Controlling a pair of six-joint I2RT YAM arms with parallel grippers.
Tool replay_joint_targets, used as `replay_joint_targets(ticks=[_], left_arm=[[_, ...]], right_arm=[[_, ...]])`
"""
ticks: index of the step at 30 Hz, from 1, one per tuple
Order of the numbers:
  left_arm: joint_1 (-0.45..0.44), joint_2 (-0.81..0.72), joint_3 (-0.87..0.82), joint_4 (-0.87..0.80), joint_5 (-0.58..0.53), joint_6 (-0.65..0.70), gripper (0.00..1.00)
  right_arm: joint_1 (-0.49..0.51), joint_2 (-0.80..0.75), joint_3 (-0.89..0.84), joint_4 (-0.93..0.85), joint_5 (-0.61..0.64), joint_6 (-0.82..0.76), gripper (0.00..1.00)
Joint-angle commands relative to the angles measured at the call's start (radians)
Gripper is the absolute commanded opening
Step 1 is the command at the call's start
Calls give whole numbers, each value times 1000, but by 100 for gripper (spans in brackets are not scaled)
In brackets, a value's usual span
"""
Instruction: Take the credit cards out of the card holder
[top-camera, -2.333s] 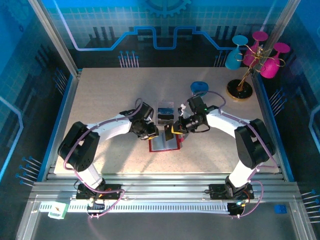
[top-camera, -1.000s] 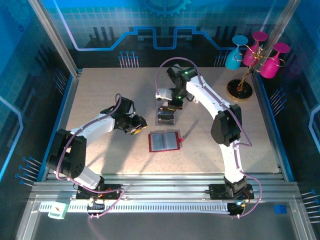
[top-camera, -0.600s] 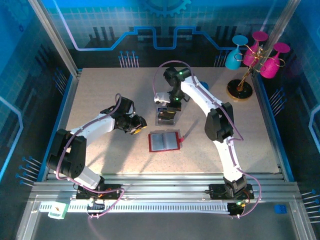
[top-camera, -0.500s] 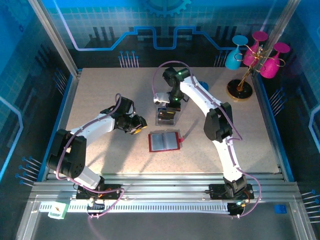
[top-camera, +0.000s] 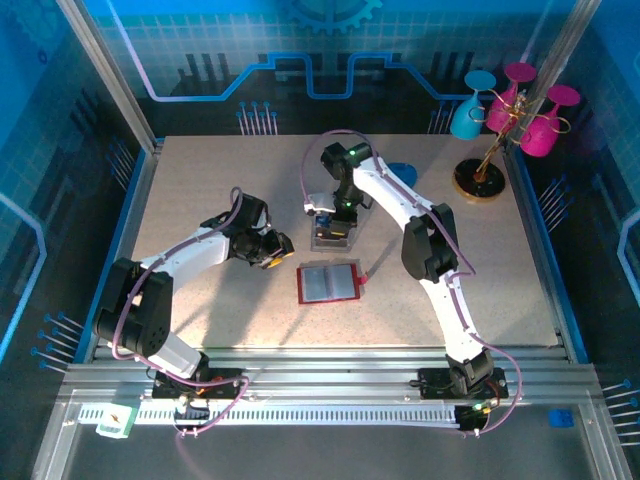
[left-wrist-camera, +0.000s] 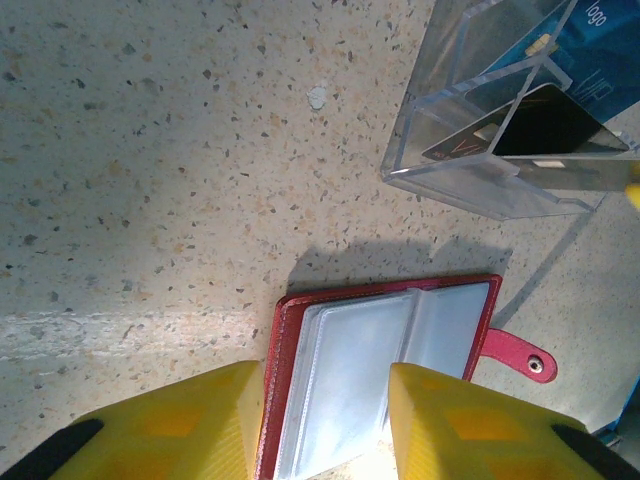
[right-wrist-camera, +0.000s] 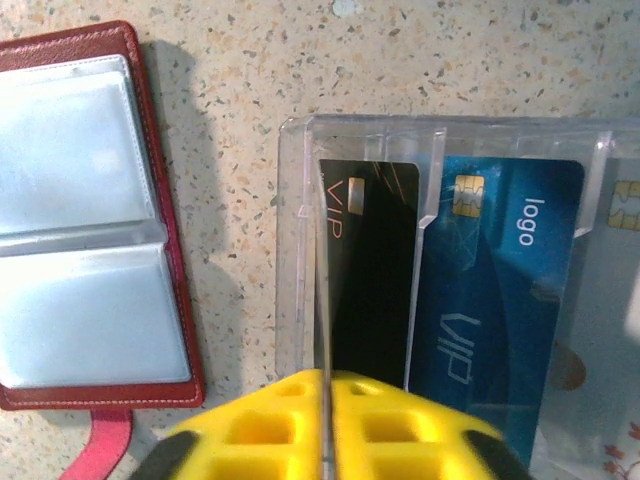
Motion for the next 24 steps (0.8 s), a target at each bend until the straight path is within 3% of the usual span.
replay_joint_targets(ticks=[1, 3, 10, 24], left_arm=[[8, -25, -9, -5, 27, 19, 38], [8, -22, -6, -7, 27, 20, 38], [7, -8, -5, 5, 45, 20, 39], [-66, 96, 12, 30, 73, 16, 39]], right_arm=[[10, 13, 18, 3, 9, 22, 22], [11, -3, 12, 22, 26, 33, 28], [11, -112, -68, 115, 54, 87, 31], [20, -391, -471, 367, -88, 357, 32]])
